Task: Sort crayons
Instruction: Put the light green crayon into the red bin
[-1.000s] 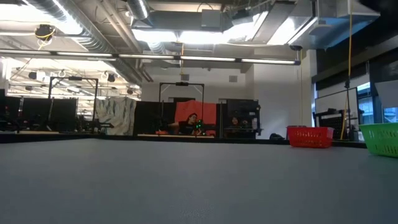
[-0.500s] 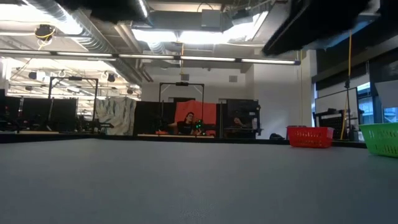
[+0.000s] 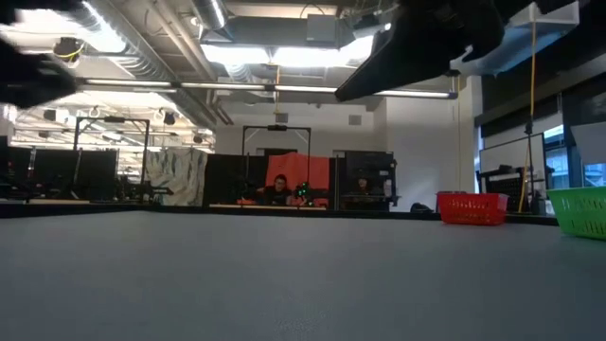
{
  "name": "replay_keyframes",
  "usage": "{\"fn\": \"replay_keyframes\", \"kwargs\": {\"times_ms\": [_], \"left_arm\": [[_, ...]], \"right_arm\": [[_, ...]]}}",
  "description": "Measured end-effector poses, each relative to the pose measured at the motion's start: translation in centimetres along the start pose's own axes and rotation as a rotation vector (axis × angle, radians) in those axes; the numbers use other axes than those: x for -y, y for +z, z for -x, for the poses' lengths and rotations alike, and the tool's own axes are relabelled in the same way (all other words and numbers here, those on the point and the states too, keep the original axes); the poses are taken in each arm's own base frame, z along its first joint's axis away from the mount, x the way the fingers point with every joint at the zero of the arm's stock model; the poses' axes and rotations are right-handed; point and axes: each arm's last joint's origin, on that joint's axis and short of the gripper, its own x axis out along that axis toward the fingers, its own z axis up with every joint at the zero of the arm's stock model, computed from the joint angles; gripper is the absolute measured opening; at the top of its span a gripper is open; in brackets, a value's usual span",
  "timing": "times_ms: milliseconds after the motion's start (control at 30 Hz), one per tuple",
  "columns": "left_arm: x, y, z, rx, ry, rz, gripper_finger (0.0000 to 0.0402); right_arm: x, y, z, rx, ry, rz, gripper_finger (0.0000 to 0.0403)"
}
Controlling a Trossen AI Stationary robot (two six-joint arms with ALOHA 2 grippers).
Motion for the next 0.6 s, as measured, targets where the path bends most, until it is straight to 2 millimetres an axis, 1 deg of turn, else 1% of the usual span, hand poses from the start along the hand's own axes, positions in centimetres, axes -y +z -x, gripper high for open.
{"fn": "replay_keyframes", "kwargs": {"times_ms": [100,200,367,600], "left_arm": [[1.1,-1.2,0.3,-0.042,-0.03,0.042,0.0121],[1.7,-1.9,0.3,-0.01,-0.013,0.036,0.0121],[2.2,-2.3,-0.9,-0.006,0.009,0.029,0.0121],[2.2,-2.6,-2.4,-0.032,0.061,0.018,0.0121]], "right_arm": [[0.2,0.0,-0.1,-0.002,0.019,-0.002,0.0154],[0.1,0.1,-0.1,0.008,0.026,0.017,0.0154],[0.1,0.2,-0.1,0.024,0.027,0.038,0.0154],[0.2,0.2,-0.1,0.025,0.025,0.059,0.0154]]}}
